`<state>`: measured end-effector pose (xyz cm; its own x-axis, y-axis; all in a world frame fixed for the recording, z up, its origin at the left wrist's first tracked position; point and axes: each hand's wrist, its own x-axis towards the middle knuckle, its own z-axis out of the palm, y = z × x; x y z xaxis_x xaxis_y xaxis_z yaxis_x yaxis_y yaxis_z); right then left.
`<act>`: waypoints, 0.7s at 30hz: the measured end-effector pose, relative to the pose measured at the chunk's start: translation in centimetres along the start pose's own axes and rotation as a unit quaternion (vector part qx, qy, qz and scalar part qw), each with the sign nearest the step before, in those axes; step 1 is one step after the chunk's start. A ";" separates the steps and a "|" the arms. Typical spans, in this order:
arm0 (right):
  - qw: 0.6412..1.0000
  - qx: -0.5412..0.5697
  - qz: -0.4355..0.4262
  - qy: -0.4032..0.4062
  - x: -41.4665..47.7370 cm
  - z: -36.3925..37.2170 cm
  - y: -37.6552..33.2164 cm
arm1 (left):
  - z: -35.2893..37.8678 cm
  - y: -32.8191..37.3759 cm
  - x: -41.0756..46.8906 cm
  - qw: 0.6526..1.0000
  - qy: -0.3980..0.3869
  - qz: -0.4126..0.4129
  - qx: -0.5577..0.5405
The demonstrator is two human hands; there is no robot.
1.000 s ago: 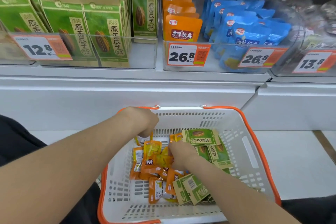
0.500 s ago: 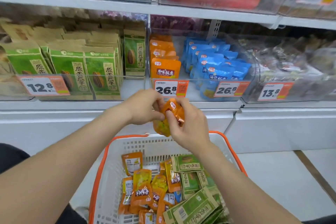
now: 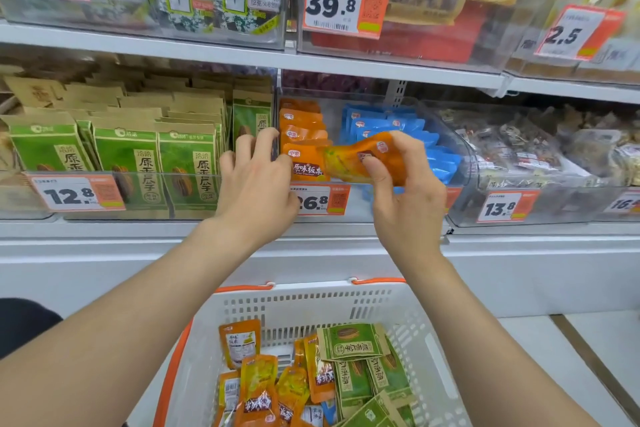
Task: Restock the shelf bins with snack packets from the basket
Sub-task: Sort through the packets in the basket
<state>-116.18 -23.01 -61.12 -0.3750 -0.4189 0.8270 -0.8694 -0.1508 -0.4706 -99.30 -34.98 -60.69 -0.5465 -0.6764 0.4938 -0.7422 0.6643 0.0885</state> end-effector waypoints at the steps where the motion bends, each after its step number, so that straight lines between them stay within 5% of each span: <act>1: 0.999 -0.010 -0.011 -0.032 0.3 0.2 0.2 | 0.2 0.0 0.0 1.000 -0.019 -0.008 0.005; 8: 0.978 -0.009 0.017 -0.209 4.3 1.8 0.6 | 0.5 0.2 0.4 0.999 -0.013 -0.017 -0.045; 15: 0.914 -0.013 0.032 -0.404 8.1 4.9 2.1 | 0.6 -0.2 0.6 0.996 -0.015 -0.014 -0.091; 21: 0.877 -0.042 0.017 -0.478 9.4 6.4 1.8 | 0.7 -0.7 0.7 0.996 -0.027 -0.012 -0.080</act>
<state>-119.23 -32.95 -56.21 0.0048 -0.9873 0.1590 -0.8985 -0.0741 -0.4326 -99.45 -36.10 -61.02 -0.5525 -0.7059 0.4433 -0.6868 0.6869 0.2378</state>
